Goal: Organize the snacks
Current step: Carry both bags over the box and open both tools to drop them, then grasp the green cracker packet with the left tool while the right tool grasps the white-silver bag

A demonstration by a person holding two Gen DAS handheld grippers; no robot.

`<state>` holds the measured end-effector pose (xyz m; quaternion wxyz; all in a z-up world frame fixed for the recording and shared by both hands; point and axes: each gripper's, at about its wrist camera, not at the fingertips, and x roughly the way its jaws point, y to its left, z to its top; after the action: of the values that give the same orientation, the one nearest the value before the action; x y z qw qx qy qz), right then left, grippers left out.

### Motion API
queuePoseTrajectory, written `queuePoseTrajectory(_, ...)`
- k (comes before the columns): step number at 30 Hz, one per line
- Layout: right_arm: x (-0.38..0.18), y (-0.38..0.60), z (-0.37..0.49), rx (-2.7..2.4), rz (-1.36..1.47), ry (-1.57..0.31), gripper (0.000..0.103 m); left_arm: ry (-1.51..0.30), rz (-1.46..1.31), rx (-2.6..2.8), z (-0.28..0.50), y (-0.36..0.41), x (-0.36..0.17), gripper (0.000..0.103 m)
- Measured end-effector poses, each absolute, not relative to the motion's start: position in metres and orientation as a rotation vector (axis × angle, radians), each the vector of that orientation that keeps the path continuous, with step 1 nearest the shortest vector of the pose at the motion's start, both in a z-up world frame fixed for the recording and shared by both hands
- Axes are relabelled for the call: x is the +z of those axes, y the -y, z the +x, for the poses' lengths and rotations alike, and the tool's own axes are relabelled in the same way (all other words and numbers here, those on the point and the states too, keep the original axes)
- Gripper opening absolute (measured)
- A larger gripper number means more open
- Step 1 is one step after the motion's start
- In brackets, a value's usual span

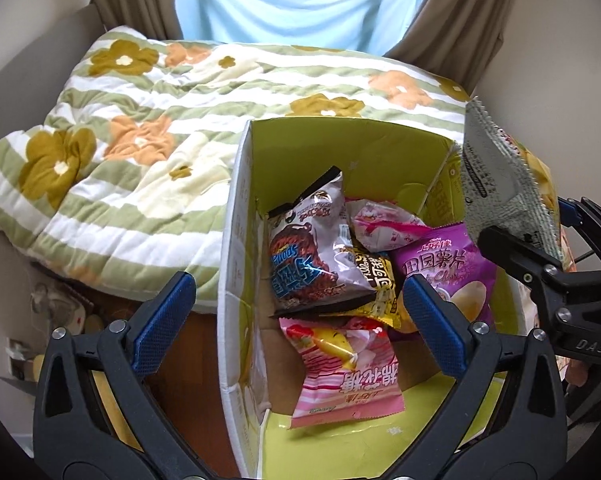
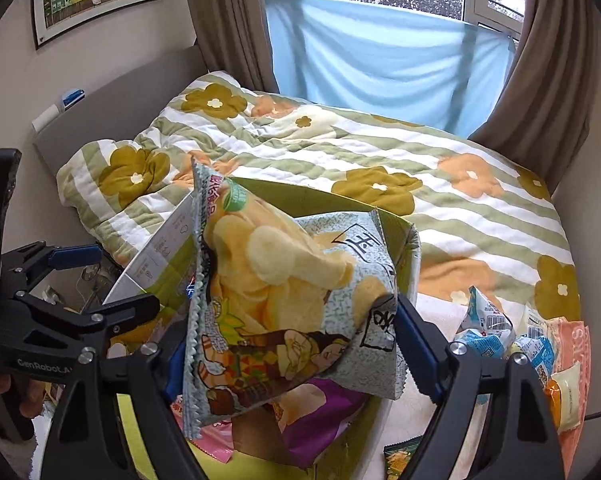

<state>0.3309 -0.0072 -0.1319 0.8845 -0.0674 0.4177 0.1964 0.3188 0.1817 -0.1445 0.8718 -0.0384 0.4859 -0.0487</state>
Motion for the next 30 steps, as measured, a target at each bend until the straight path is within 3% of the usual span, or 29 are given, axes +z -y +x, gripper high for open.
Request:
queuePoseTrajectory(5, -0.137, 0.004, 0.33, 0.426, -0.117, -0.856, 0.087, -1.021, -0.089, -0.09, 0.315, -0.189, -0.146, 0.103)
queuePoseTrajectory(7, -0.137, 0.005, 0.327, 0.424, -0.107, -0.835, 0.099, -1.021, -0.091, -0.086, 0.313, -0.191, -0.146, 0.103)
queuePoseTrajectory(9, -0.136, 0.006, 0.323, 0.422, -0.112, -0.82, 0.102, -1.02, -0.086, -0.081, 0.31, -0.192, -0.146, 0.103)
queuePoseTrajectory(20, -0.129, 0.011, 0.304, 0.397, -0.125, -0.827, 0.102, -1.016, -0.072, -0.068, 0.289, -0.194, -0.142, 0.103)
queuePoseTrajectory(30, -0.099, 0.021, 0.273, 0.37, -0.1, -0.762, 0.102, -0.944, -0.052, -0.09, 0.267, -0.188, -0.107, 0.103)
